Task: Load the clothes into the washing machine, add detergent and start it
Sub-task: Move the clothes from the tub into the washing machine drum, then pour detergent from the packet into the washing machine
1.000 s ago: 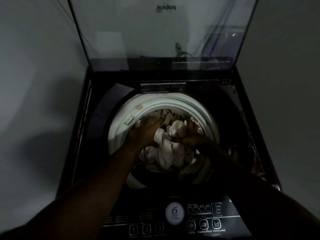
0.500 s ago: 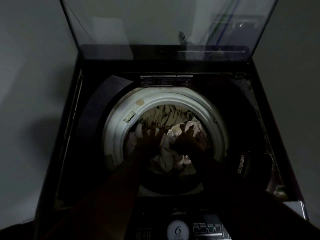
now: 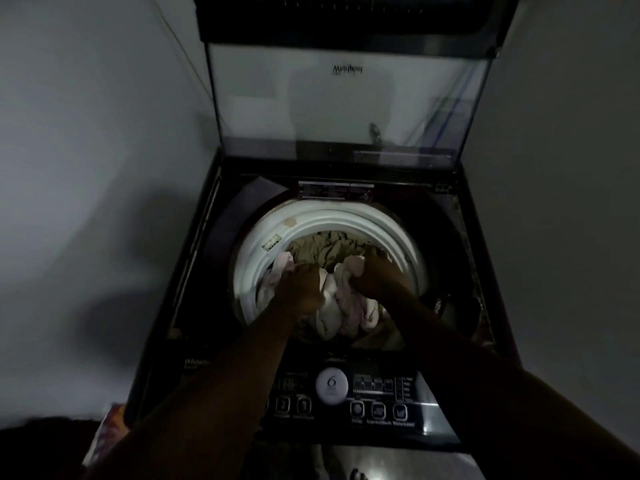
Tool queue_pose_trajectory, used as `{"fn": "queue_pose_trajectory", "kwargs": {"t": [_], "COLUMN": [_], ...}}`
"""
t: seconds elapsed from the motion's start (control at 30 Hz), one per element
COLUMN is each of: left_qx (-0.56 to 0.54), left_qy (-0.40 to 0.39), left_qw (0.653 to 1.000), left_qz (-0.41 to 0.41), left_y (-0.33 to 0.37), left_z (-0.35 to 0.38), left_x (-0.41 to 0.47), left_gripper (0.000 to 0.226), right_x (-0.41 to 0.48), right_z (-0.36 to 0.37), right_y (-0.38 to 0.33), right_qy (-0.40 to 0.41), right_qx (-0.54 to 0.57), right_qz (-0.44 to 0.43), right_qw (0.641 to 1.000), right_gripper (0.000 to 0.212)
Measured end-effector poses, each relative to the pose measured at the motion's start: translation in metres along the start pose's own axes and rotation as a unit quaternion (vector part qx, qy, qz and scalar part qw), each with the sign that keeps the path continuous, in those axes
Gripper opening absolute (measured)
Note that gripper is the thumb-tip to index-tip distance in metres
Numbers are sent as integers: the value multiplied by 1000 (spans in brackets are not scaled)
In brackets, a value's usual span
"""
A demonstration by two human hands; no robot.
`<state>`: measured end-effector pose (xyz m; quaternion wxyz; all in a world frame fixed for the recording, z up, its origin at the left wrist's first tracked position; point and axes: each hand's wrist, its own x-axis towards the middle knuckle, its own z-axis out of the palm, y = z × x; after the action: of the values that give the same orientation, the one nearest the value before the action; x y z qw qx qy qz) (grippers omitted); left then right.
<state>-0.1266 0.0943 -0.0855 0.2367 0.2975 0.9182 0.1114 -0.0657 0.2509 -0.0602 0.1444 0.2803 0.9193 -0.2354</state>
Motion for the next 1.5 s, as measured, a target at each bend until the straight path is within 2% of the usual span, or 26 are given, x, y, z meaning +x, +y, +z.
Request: {"fn": "queue_pose_trajectory", "kwargs": {"t": [0.07,0.17,0.23,0.4,0.5,0.73,0.97,1.13,1.5], "left_qx": [-30,-76,-81,-105,-127,-170,-174,-154,-184], "left_qy": [27,97,157,286,354,437,426,441,402], "left_qw": [999,992,983,951,924,872,861,856,853], "left_qz": [-3,-40,-48,-49,-67,-143,-217,-222,-279], "left_y": [7,19,29,33,32,7,-51,-102,-192], "left_z": [-11,-25,-34,-36,-31,-17,6,25,88], "left_x": [-19,-54,-83,-147,-182,-253,-325,-388,-477], "left_gripper": [39,47,49,44,40,42,41,37,55], "right_x": [-16,-50,-75,-116,-139,-184,-236,-280,-340], "right_z": [-8,-23,-35,-42,-41,-11,43,100,223], "right_y": [-6,-17,-25,-38,-50,-90,-145,-182,-227], "right_qy": [20,50,77,128,132,108,71,46,-33], "right_qx": [18,43,54,67,76,94,89,81,81], "right_qz": [-20,-92,-136,-208,-258,-352,-433,-468,-470], "right_qw": [999,994,986,967,954,925,894,879,879], "right_gripper": [69,38,27,25,21,14,18,18,22]}}
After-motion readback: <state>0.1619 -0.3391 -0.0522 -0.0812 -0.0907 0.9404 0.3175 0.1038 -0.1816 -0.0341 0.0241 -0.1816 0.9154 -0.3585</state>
